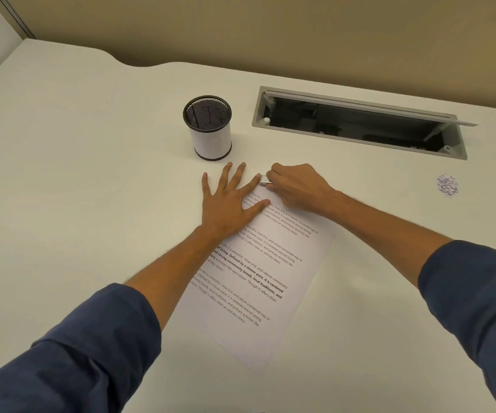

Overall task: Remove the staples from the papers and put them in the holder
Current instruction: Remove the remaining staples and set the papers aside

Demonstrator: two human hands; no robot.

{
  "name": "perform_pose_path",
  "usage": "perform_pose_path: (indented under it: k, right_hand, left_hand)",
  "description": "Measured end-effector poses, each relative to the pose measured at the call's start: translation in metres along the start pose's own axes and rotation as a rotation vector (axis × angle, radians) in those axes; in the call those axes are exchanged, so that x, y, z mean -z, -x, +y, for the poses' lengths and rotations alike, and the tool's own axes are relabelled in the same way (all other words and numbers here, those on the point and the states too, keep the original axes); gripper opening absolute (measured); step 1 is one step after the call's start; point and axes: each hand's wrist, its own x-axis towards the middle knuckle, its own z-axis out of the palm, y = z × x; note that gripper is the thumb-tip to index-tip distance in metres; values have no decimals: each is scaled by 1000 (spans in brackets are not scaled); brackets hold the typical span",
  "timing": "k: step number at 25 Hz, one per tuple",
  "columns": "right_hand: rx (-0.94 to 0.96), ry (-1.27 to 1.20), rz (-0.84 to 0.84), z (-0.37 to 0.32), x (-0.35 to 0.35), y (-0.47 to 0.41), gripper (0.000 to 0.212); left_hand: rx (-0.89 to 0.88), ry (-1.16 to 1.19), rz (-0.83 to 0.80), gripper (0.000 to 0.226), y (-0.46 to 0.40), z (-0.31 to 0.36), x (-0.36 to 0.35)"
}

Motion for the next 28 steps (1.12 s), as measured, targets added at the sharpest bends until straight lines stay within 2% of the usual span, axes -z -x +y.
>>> perform_pose_path:
  k: [3,6,10,22,25,28]
  right_hand:
    - [39,51,54,0,-6,6,12]
    - [-2,-36,25,-4,-2,4,11]
    - [-174,-190,-112,-2,12,-10,32]
    - [-317,-509,-382,21,16,-37,42]
    - [-286,-464,-381,22,19,-37,41]
    - [-199,-291,-266,17,21,-21,37]
  left_hand:
    - [-2,5,0,68,1,1,1]
    - [5,11,-10,68,0,1,1]
    - [6,10,-18,68,-1,1,0]
    - [2,16,-8,69,0,1,-1]
    - [-2,15,19,69,1,0,-1]
    - [-9,27,33,69,2,-1,-2]
